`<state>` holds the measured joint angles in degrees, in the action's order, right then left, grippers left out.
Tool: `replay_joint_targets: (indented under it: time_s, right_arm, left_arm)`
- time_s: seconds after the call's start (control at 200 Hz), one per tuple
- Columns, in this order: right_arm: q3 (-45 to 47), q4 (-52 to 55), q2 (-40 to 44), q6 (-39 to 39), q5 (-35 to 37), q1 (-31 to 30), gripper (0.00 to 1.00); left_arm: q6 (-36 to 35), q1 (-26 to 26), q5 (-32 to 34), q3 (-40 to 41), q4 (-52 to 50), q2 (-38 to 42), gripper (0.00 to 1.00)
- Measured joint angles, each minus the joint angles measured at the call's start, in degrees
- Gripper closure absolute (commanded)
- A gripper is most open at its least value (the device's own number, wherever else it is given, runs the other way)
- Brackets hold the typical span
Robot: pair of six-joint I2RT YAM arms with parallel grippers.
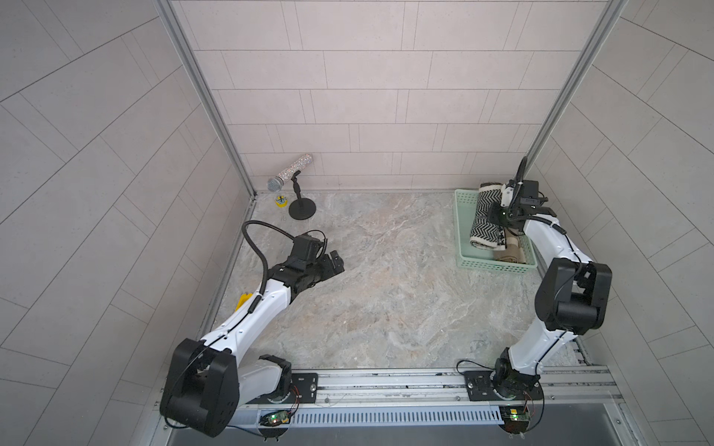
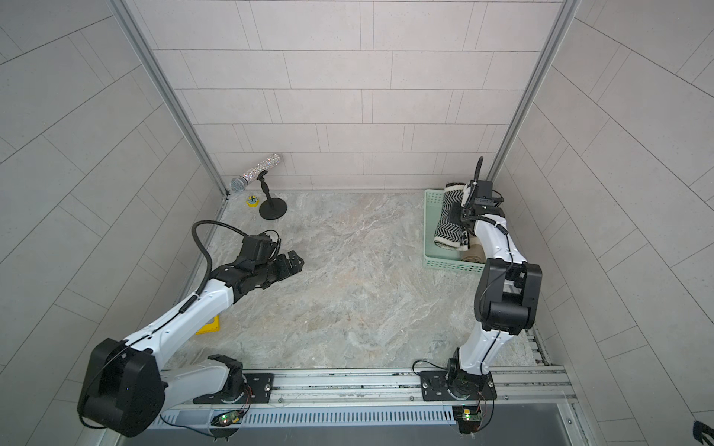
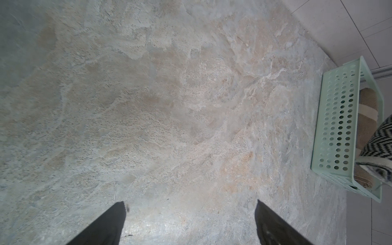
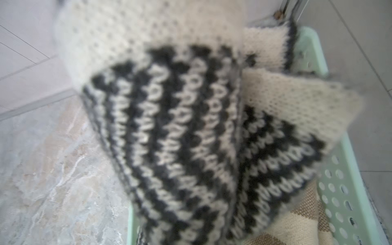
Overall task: Roll up the scarf and place it into the basket
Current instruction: Place the scarf in the basket.
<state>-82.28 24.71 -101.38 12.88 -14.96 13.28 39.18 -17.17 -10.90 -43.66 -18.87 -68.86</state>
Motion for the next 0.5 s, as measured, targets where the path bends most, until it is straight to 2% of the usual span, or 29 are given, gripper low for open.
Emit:
replay_joint_targets:
  time_s: [0.145, 0.305, 0.5]
  right_arm:
    - [0.0, 2.1, -4.2, 0.2, -2.1, -0.7, 1.00]
    - [-1.6, 3.3, -7.8, 1.6, -8.5, -1.6, 1.00]
    - [-7.5, 5.8, -14.5, 3.1, -16.2, -1.7, 0.99]
  left_arm:
    - [0.0, 0.3, -0.2, 0.0, 0.0, -0.5, 0.00]
    - [0.0, 0.4, -0.3, 0.0, 0.0, -1.1, 0.00]
    - [0.0, 0.5, -0.9, 0.0, 0.0, -2.1, 0.00]
